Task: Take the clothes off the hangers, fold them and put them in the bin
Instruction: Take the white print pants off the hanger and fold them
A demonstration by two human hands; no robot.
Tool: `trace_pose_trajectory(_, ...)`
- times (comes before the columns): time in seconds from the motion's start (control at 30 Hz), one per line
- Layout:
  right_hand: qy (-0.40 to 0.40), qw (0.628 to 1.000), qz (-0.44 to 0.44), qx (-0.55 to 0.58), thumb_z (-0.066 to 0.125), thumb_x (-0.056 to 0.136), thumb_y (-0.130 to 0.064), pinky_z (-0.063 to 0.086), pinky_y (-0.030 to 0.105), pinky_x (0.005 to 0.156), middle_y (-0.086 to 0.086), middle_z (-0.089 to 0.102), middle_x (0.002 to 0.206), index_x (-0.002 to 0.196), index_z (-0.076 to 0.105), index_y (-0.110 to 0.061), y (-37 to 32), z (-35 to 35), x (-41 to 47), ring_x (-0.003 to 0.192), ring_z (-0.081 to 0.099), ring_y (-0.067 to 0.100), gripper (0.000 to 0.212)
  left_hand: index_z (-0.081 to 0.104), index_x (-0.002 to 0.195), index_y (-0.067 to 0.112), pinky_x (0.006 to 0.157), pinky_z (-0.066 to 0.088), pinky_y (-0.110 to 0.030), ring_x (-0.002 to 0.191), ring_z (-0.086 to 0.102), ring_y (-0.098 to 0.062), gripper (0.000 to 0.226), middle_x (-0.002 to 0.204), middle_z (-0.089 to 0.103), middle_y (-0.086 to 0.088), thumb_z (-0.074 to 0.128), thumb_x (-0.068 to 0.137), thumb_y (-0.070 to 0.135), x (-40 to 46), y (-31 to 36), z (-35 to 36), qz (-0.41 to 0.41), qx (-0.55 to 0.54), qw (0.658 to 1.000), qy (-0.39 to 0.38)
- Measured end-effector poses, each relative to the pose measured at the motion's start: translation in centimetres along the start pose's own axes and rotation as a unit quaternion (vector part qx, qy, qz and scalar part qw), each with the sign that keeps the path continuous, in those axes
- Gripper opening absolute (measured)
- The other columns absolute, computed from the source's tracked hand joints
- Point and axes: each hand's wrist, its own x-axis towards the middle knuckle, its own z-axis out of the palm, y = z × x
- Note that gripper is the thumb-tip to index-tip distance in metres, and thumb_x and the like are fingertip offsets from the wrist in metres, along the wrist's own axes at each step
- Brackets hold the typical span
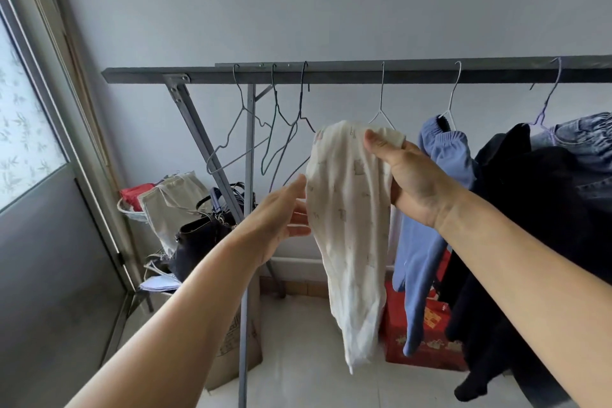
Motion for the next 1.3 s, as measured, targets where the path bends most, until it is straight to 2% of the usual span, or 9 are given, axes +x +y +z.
trace_pose_trajectory(0.1,0.007,1.0,0.003,-0.006,0.053,0.099,-0.028,0.056,0.044,0.088,0.016,0.069,0.118,0.127,0.059,-0.006,0.2,0.3,0.0,0.105,0.068,0.029,0.037,0.067,0.115,0.011,0.098,0.05,-0.041,0.102,0.068,-0.028,0.055,0.103,0.075,-0.014,0.032,0.103,0.052,-0.4,0.4,0.8,-0.019,-0.014,0.999,-0.049)
trace_pose_trajectory(0.2,0.0,1.0,0.004,-0.025,0.05,0.1,-0.03,0.053,0.051,0.094,0.019,0.065,0.123,0.128,0.06,-0.005,0.1,0.3,-0.2,0.106,0.066,0.031,0.039,0.078,0.096,0.016,0.088,0.048,-0.041,0.079,0.064,-0.025,0.05,0.08,0.07,-0.01,0.039,0.102,0.047,-0.4,1.2,0.9,-0.02,-0.151,0.986,-0.061)
trace_pose_trajectory(0.4,0.007,1.0,-0.009,-0.014,0.049,0.1,-0.033,0.051,0.054,0.095,0.017,0.064,0.127,0.13,0.058,-0.009,-0.3,-0.7,0.1,0.114,0.064,0.033,0.04,0.065,0.125,0.024,0.096,0.048,-0.039,0.093,0.06,-0.018,0.039,0.103,0.069,-0.002,0.061,0.09,0.007,0.0,1.6,-0.1,0.026,-0.339,0.941,0.01)
trace_pose_trajectory(0.57,0.046,0.998,-0.03,-0.041,0.053,0.099,-0.027,0.054,0.048,0.081,0.015,0.067,0.1,0.108,0.06,-0.009,0.6,-1.1,0.4,0.09,0.065,0.031,0.021,0.064,0.121,0.001,0.082,0.059,-0.026,0.087,0.07,-0.018,0.041,0.103,0.073,-0.009,0.067,0.081,-0.011,-0.9,2.2,-0.4,0.102,-0.136,0.981,0.092)
trace_pose_trajectory(0.77,0.126,0.987,-0.007,-0.1,0.059,0.096,-0.033,0.057,0.044,0.073,0.01,0.07,0.082,0.107,0.063,-0.01,1.0,-1.9,1.1,0.073,0.067,0.027,0.026,0.074,0.09,0.012,0.069,0.047,-0.027,0.066,0.057,-0.011,0.018,0.075,0.07,-0.001,0.074,0.086,0.029,-1.2,2.6,-1.5,0.121,0.206,0.964,0.114)
trace_pose_trajectory(0.9,0.063,0.993,0.069,-0.069,0.059,0.094,-0.041,0.056,0.055,0.083,0.016,0.069,0.104,0.126,0.051,-0.003,1.3,-2.4,0.9,0.101,0.068,0.039,0.05,0.068,0.107,-0.002,0.103,0.048,-0.046,0.106,0.066,-0.034,0.048,0.108,0.071,-0.02,0.06,0.092,0.042,-1.5,2.3,-1.4,0.084,0.125,0.989,0.007)
trace_pose_trajectory(1.07,-0.092,0.981,0.138,-0.099,0.064,0.084,0.008,0.06,0.042,0.078,0.014,0.07,0.114,0.132,0.053,-0.019,2.5,-3.1,-0.6,0.098,0.07,0.027,0.056,0.059,0.113,-0.006,0.08,0.057,-0.043,0.078,0.064,-0.023,0.035,0.09,0.063,-0.015,0.051,0.102,0.026,-1.8,2.1,-0.2,0.065,-0.02,0.998,0.006)
trace_pose_trajectory(1.2,-0.001,0.992,0.1,-0.074,0.061,0.084,0.013,0.059,0.031,0.072,0.011,0.072,0.098,0.116,0.063,-0.007,3.3,-2.7,-0.2,0.084,0.07,0.022,0.038,0.062,0.109,-0.007,0.082,0.057,-0.04,0.079,0.067,-0.023,0.036,0.091,0.069,-0.017,0.054,0.1,0.027,-1.5,2.3,-0.2,0.037,-0.163,0.984,0.063)
trace_pose_trajectory(1.3,0.063,0.992,0.091,-0.055,0.065,0.085,0.008,0.058,0.027,0.062,0.01,0.071,0.075,0.089,0.066,0.0,3.3,-2.0,0.1,0.063,0.068,0.018,0.009,0.048,0.131,-0.008,0.07,0.06,-0.035,0.087,0.065,-0.022,0.072,0.114,0.064,-0.021,0.074,0.084,0.04,-1.8,1.7,-0.5,0.021,-0.123,0.992,0.008)
